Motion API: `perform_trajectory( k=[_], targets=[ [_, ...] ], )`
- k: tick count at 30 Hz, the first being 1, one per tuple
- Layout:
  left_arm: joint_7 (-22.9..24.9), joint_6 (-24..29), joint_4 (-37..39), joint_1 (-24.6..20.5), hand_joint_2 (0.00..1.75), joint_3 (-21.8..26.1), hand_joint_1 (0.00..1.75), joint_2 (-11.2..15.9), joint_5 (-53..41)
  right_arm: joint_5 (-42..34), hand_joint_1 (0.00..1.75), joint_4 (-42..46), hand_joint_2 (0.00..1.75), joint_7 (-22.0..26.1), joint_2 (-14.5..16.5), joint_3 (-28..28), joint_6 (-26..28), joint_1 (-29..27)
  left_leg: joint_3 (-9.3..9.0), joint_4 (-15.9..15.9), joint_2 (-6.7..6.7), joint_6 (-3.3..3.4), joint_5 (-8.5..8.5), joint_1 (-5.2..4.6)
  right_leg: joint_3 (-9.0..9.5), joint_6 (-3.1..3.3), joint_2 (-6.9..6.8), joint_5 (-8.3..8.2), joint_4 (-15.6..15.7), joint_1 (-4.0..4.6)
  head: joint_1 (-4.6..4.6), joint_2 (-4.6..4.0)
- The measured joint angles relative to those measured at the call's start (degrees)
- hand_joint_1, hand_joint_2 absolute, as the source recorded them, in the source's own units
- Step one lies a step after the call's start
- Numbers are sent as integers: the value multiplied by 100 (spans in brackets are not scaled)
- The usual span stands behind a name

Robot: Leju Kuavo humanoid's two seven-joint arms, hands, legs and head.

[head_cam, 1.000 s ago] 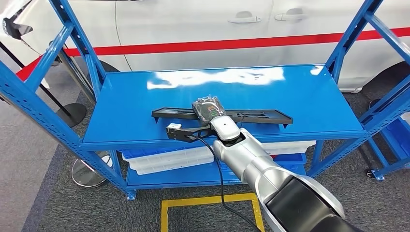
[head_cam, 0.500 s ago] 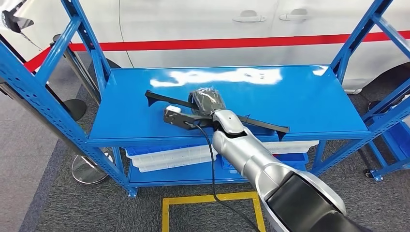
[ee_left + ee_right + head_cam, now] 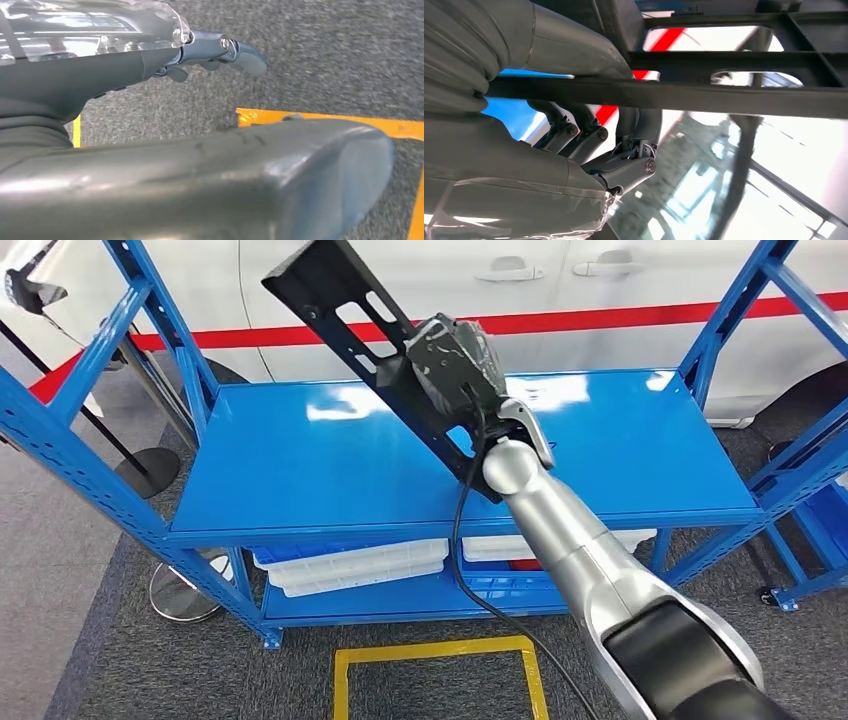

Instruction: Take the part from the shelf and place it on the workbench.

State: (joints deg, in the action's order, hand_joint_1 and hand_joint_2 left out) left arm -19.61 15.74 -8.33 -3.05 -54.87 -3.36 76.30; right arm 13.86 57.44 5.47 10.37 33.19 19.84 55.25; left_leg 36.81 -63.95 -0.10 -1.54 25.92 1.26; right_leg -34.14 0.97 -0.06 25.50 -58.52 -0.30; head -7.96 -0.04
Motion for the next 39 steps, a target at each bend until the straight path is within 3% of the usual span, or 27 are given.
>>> perform_trajectory(
  k=[2,6,8,10,11,12,13,15,17,19,22,25,26,27,28,30,32,36,38,39],
  targets=[
    [-27,-92,2,-6,0,-51,0,16,-22,222,175,830,175,-24,-203,-269,-188,-405,-187,410,-16,55,-76,-14,-31,-56,2,28,-46,18,1,0],
    [-73,-172,11,-8,0,-138,0,42,-24,484,175,2098,175,70,-473,-708,-428,-1108,-223,482,-27,195,-57,-16,-72,-179,6,97,-117,1,2,0],
    [-90,-178,18,-18,0,-155,0,50,-16,504,175,2497,175,131,-549,-856,-478,-1316,-241,513,-17,256,-67,-5,-270,-238,9,351,-539,-18,2,0],
    [-106,-169,27,-24,0,-166,0,59,-4,440,175,2809,175,211,-611,-985,-549,-1523,-242,515,-15,286,-61,-9,-666,-276,9,675,-1319,-28,2,0],
    [-113,-164,30,-22,0,-168,0,61,9,354,175,2942,175,251,-631,-1036,-604,-1639,-244,515,-17,289,-58,-10,-820,-286,9,739,-1597,-35,2,0],
    [-122,-158,32,-21,0,-170,0,62,24,216,175,3088,175,293,-648,-1083,-675,-1761,-247,515,-20,289,-55,-11,-888,-288,8,696,-1686,-41,2,0],
    [-133,-156,33,-20,0,-171,0,63,37,56,175,3230,175,333,-658,-1121,-746,-1863,-253,514,-24,285,-52,-11,-826,-280,8,540,-1514,-46,2,0],
    [-154,-153,33,-22,0,-173,0,65,50,-226,175,3504,175,400,-678,-1193,-856,-1988,-268,513,-32,262,-38,-15,-455,-241,7,136,-715,-45,2,0],
    [-164,-151,34,-23,87,-174,0,72,52,-355,175,3695,175,430,-695,-1247,-906,-2038,-276,508,-35,216,-22,-36,-180,-193,12,-54,-134,-18,2,0],
    [-172,-131,35,-21,175,-184,0,79,50,-475,175,3834,175,463,-716,-1290,-959,-2110,-284,521,-34,152,-18,-53,-142,-142,21,-53,-39,13,2,0],
    [-177,-80,37,-21,175,-220,0,96,46,-787,175,4051,175,585,-747,-1336,-1073,-2280,-240,381,-28,66,116,-46,-99,-34,14,-77,24,-25,1,0],
    [-200,-67,39,-15,175,-233,0,105,77,-1149,175,4269,175,720,-779,-1385,-1121,-2523,194,-601,-21,21,629,-35,-72,36,-2,-74,45,-24,0,0],
    [-203,-52,40,-10,175,-235,0,106,89,-1264,175,4331,175,755,-789,-1412,-1125,-2626,346,-921,-20,13,736,-34,-71,43,-2,-70,41,-15,0,0],
    [-197,-29,40,-5,175,-238,0,108,96,-1384,175,4389,175,787,-800,-1439,-1143,-2727,422,-1071,-20,11,741,-34,-70,48,0,-64,34,-6,0,0],
    [-184,-4,40,0,175,-242,0,111,98,-1511,175,4444,175,814,-809,-1464,-1178,-2811,386,-986,-20,19,633,-34,-70,50,7,-57,23,0,0,0],
    [-155,43,40,4,175,-254,0,129,96,-1776,175,4559,175,886,-834,-1509,-1293,-2931,61,-289,-19,63,254,-38,-66,40,29,-35,-6,7,0,0],
    [-134,63,44,-4,175,-266,0,151,90,-2014,175,4691,175,999,-859,-1575,-1402,-3032,-243,338,-21,123,45,-63,-76,3,42,-15,-38,27,0,0],
    [-121,45,46,6,175,-314,0,168,56,-2281,175,4999,175,1150,-908,-1757,-1582,-3273,-325,530,-31,220,2,-78,-80,-116,42,-5,-51,22,2,0],
    [-123,17,46,8,175,-348,0,176,43,-2308,175,5147,175,1170,-946,-1827,-1638,-3362,-353,589,-6,280,-35,-47,-183,-176,42,175,-301,15,2,0],
    [-128,-1,46,7,175,-366,0,182,36,-2314,175,5213,175,1182,-967,-1863,-1661,-3414,-363,604,14,300,-45,-42,-315,-203,40,347,-596,-1,2,0]
  ],
)
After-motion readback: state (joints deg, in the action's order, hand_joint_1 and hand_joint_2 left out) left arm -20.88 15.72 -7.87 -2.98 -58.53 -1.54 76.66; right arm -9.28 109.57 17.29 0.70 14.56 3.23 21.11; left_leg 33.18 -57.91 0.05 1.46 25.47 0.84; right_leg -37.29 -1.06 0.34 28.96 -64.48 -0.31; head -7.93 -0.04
